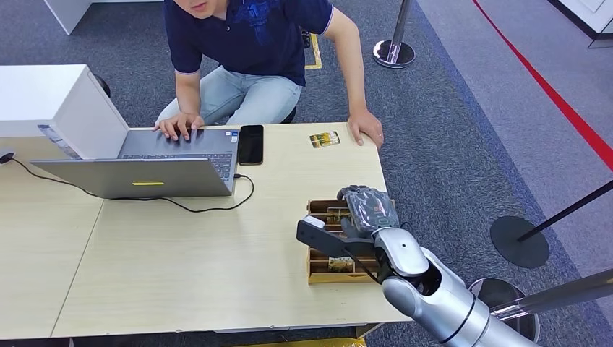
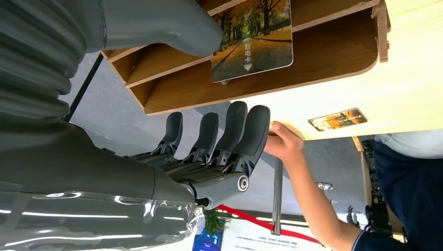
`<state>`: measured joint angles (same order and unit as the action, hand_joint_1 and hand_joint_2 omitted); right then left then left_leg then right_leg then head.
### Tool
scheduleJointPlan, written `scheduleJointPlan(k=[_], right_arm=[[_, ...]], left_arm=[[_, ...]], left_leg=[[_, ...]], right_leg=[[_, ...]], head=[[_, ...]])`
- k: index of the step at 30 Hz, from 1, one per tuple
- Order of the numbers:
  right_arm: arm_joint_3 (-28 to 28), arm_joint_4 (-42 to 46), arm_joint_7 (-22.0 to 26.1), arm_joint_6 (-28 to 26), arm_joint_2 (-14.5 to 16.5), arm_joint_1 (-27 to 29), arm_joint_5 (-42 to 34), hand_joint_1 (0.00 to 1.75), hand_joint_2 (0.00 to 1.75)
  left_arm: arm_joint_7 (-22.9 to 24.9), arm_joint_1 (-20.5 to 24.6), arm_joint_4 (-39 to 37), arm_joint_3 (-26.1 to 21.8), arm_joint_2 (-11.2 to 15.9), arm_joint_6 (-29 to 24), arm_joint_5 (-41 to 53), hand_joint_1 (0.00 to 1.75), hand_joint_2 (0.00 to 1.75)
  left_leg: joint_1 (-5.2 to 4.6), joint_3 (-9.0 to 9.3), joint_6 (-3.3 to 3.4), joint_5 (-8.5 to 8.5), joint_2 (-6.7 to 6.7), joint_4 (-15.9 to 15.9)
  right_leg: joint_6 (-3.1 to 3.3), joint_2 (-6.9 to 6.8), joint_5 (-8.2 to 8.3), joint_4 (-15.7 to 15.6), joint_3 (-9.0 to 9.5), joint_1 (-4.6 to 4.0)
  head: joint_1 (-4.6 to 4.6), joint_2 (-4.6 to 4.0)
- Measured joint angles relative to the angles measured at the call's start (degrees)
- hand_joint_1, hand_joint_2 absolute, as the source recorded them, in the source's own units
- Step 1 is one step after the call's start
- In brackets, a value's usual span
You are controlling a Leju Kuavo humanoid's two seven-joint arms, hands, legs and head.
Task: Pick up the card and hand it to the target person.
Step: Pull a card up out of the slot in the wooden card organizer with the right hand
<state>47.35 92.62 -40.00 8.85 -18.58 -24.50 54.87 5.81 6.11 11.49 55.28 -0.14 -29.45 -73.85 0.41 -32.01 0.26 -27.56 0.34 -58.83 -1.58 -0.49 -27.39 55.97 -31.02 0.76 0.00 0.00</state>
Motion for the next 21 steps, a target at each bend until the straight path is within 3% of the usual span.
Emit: scheduleJointPlan(k=[11, 21], right_arm=[[1.07, 0.38, 0.0, -0.52, -0.11, -0.37, -0.91, 0.98, 1.75], [1.87, 0.04, 0.0, -0.55, -0.05, -0.67, -1.7, 0.94, 1.75]], left_arm=[[-0.02, 0.0, 0.0, -0.1, -0.11, -0.14, -0.13, 0.0, 0.0], [-0.1, -0.02, 0.02, -0.18, -0.16, -0.15, -0.22, 0.0, 0.0]], left_leg=[[0.0, 0.01, 0.0, 0.01, -0.01, 0.01], [-0.01, 0.01, 0.0, 0.0, -0.03, 0.0]], right_leg=[[0.0, -0.01, 0.0, 0.0, 0.01, 0.0], [-0.01, -0.04, -0.02, 0.02, 0.01, 0.01]], head=[[0.0, 0.0], [0.0, 0.0]])
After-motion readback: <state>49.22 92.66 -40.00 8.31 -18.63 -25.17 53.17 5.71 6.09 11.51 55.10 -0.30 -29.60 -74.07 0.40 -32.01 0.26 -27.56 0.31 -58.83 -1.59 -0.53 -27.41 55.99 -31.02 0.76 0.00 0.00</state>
